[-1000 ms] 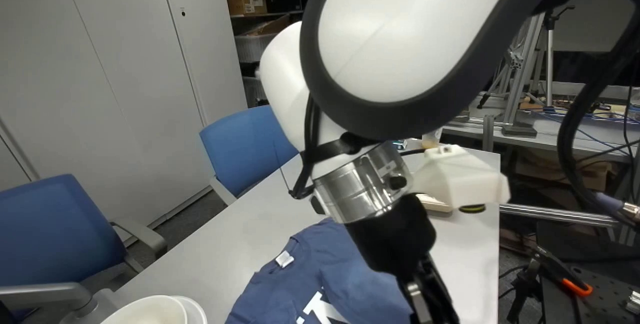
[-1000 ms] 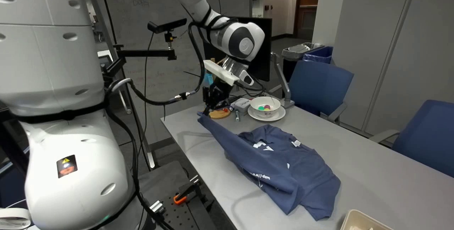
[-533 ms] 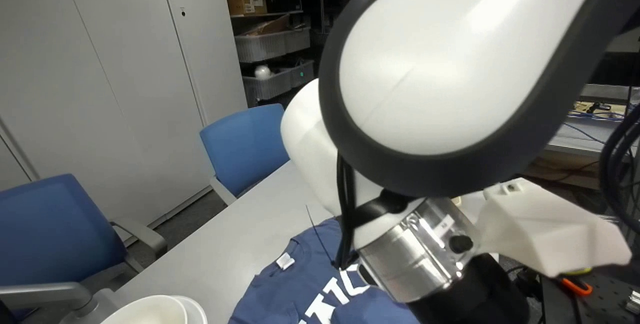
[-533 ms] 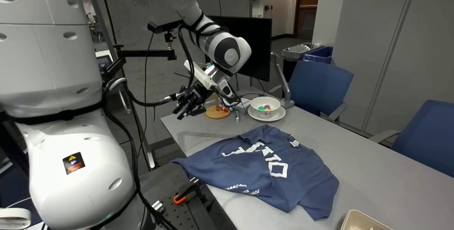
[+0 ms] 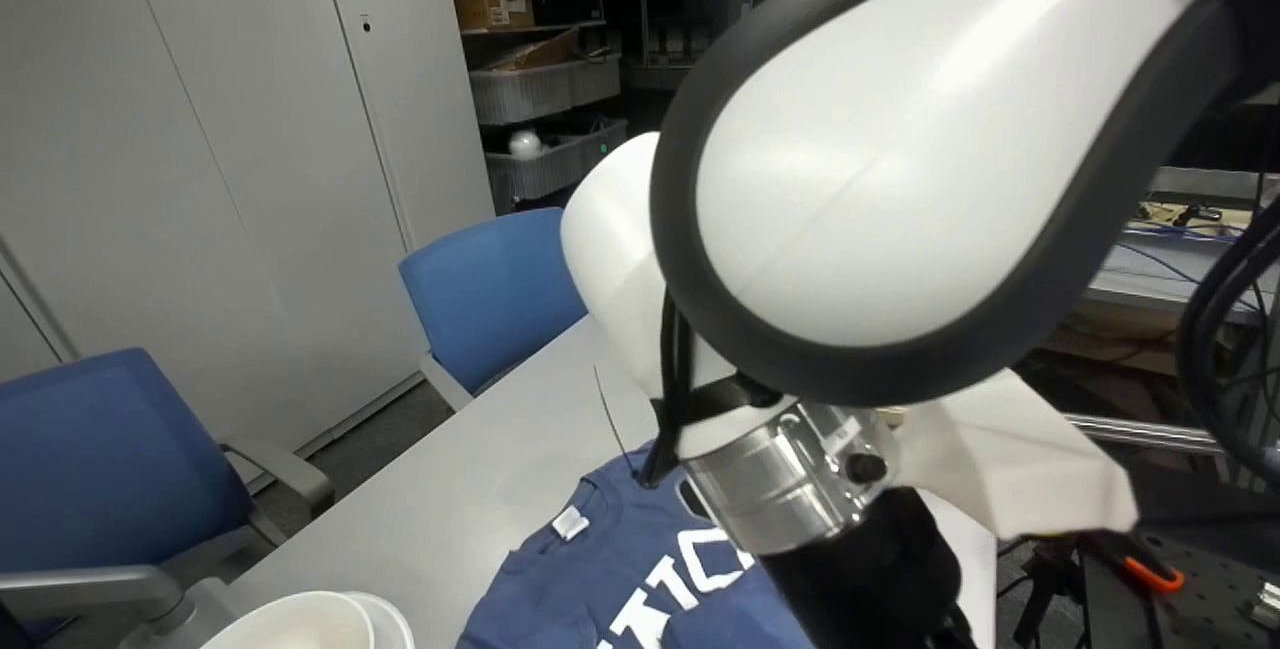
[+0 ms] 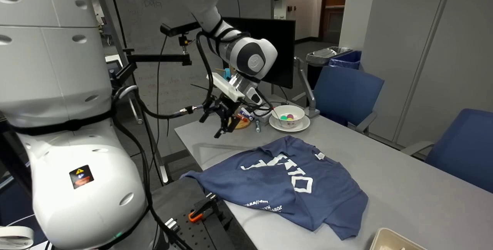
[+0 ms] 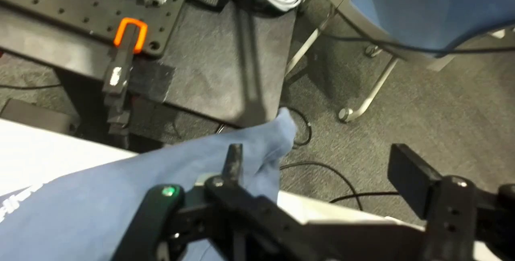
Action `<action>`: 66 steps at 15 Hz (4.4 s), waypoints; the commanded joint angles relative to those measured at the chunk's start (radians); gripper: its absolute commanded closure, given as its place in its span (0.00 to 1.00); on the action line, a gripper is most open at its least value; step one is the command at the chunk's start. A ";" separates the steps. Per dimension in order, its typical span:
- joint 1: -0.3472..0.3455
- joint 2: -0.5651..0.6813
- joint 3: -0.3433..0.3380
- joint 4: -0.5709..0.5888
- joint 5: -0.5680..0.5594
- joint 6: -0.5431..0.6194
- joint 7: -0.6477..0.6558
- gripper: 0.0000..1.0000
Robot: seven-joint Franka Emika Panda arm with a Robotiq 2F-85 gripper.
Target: Unfold the shirt
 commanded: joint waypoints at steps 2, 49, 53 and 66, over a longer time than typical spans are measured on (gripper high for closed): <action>0.000 0.039 -0.046 -0.028 -0.157 0.240 -0.030 0.00; 0.150 0.457 -0.314 0.060 -0.633 1.089 0.241 0.47; 0.164 0.455 -0.334 0.053 -0.639 1.081 0.256 0.88; 0.083 0.115 -0.237 -0.068 -0.621 0.574 0.209 0.99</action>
